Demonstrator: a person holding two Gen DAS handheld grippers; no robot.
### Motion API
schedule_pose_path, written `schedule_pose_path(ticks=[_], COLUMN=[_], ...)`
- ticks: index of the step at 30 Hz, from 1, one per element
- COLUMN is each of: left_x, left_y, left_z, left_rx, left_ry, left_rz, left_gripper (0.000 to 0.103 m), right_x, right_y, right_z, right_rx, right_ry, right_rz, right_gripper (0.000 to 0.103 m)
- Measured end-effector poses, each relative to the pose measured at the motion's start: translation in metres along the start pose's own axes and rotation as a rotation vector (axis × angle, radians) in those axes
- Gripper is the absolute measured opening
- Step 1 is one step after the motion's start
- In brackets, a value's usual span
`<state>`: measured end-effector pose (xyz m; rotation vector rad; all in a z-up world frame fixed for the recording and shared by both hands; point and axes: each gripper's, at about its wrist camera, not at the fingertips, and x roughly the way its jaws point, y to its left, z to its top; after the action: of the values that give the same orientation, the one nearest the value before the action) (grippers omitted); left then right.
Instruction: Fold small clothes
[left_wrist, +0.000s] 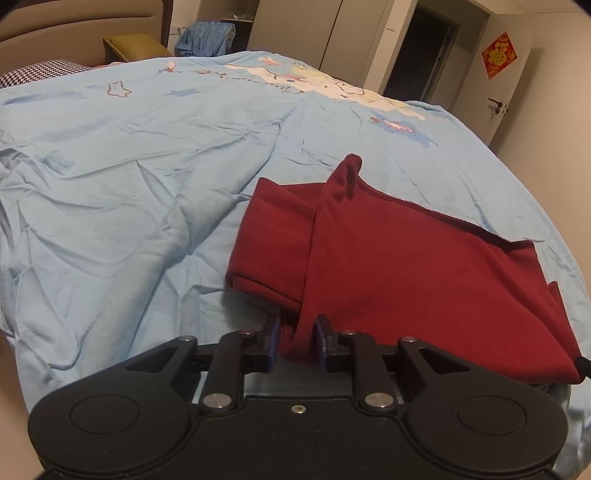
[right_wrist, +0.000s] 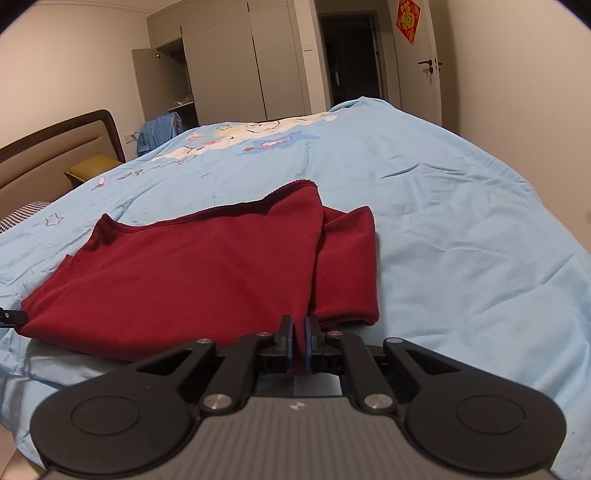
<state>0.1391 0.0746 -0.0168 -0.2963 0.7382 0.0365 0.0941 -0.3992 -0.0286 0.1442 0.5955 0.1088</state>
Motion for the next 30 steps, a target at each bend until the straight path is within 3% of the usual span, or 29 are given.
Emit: schedule_pose_path(ticks=[1,3,5,6,9,13,18,21,26,30], left_x=[-0.001,-0.003,-0.004,-0.004,-0.005,-0.001,-0.001,0.001,0.021,0.052], left_y=[0.001,0.003,0.003,0.003,0.002,0.003,-0.004,-0.011,-0.033,-0.053], left_z=[-0.001,-0.001,-0.002,-0.002,-0.004,-0.006,0.003,0.017,0.042,0.057], left_rx=[-0.009,-0.031,-0.043,-0.046,-0.052,-0.066,-0.012,0.026,0.102,0.167], left_ry=[0.001,-0.003,-0.005,-0.005,-0.007,-0.002,-0.056,-0.095,-0.093,-0.042], left_rz=[-0.008,-0.02,-0.019,-0.016,-0.003,0.005,0.051,0.038,-0.06,-0.175], left_gripper=[0.028,0.042,0.054,0.061,0.076,0.081,0.087,0.092,0.098,0.101], right_x=[0.0,-0.001,-0.001,-0.001,-0.002,-0.002,0.004,0.011,0.044,0.075], right_y=[0.001,0.004,0.007,0.008,0.009,0.012,0.02,0.025,0.036,0.042], right_z=[0.0,-0.001,-0.001,-0.001,0.0,0.0,0.007,0.019,0.047,0.064], right_rx=[-0.007,-0.024,-0.04,-0.046,-0.055,-0.066,-0.12,-0.162,-0.259,-0.321], right_ry=[-0.002,-0.006,-0.011,-0.014,-0.023,-0.035,-0.043,-0.062,-0.021,0.009], right_rz=[-0.006,-0.019,-0.027,-0.03,-0.033,-0.018,0.032,0.084,0.17,0.216], right_gripper=[0.014,0.024,0.042,0.044,0.065,0.088,0.096,0.1,0.103,0.103])
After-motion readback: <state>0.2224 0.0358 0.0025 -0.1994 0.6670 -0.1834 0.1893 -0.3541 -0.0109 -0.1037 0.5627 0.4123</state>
